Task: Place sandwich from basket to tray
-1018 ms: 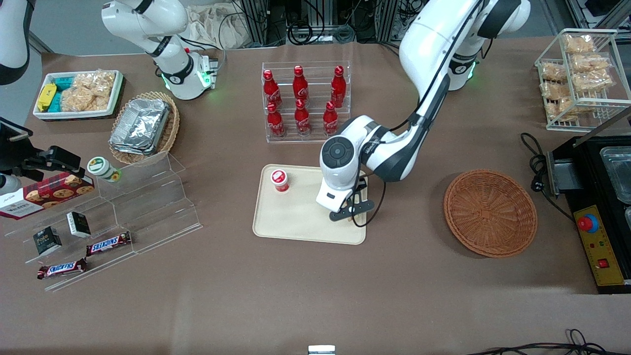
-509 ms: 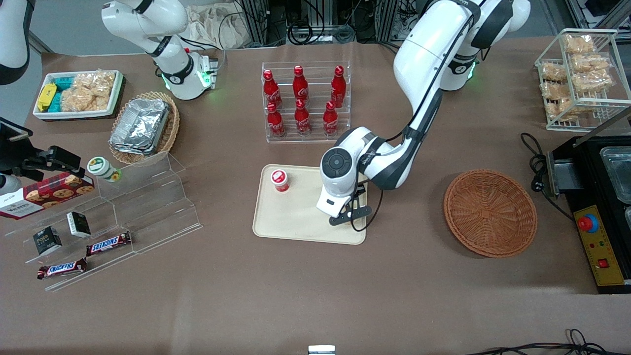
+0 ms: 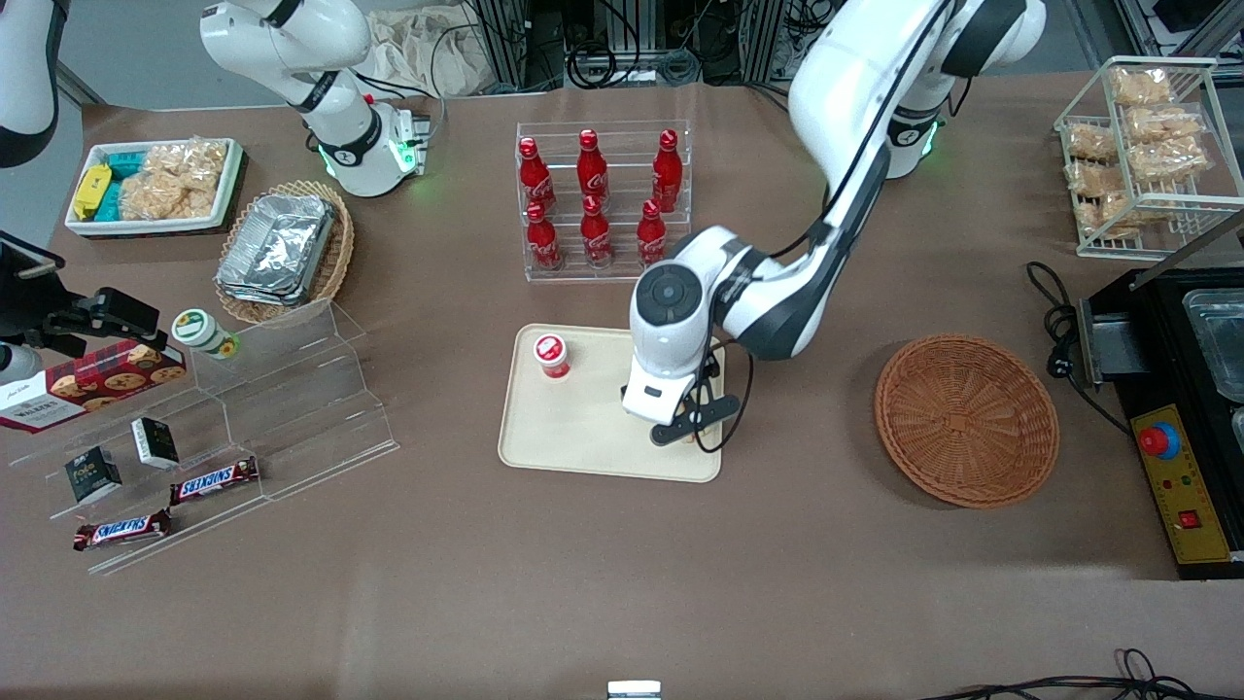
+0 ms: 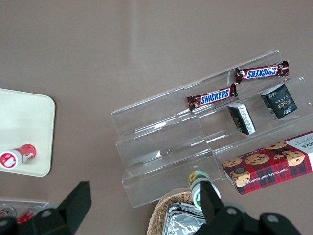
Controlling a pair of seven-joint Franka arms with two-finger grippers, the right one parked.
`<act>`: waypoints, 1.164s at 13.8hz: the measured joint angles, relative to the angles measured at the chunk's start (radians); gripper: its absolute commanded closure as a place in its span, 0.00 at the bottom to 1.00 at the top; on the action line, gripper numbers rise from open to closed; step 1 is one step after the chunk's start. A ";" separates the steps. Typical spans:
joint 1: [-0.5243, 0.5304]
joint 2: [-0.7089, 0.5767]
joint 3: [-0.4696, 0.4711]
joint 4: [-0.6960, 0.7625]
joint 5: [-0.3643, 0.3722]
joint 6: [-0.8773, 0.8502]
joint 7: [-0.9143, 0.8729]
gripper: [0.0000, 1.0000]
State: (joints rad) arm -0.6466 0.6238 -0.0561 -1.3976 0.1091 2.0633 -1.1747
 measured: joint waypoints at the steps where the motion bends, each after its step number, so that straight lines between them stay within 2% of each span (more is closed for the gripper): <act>1: 0.003 -0.058 0.004 0.003 0.000 -0.047 -0.012 0.00; 7: 0.073 -0.347 0.013 -0.003 0.000 -0.307 -0.017 0.00; 10: 0.109 -0.440 0.014 -0.046 0.000 -0.343 0.008 0.00; 16: 0.295 -0.585 0.022 -0.195 -0.037 -0.345 0.300 0.00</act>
State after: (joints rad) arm -0.3520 0.0393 -0.0341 -1.5924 0.0726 1.7187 -0.8745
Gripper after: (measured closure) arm 0.000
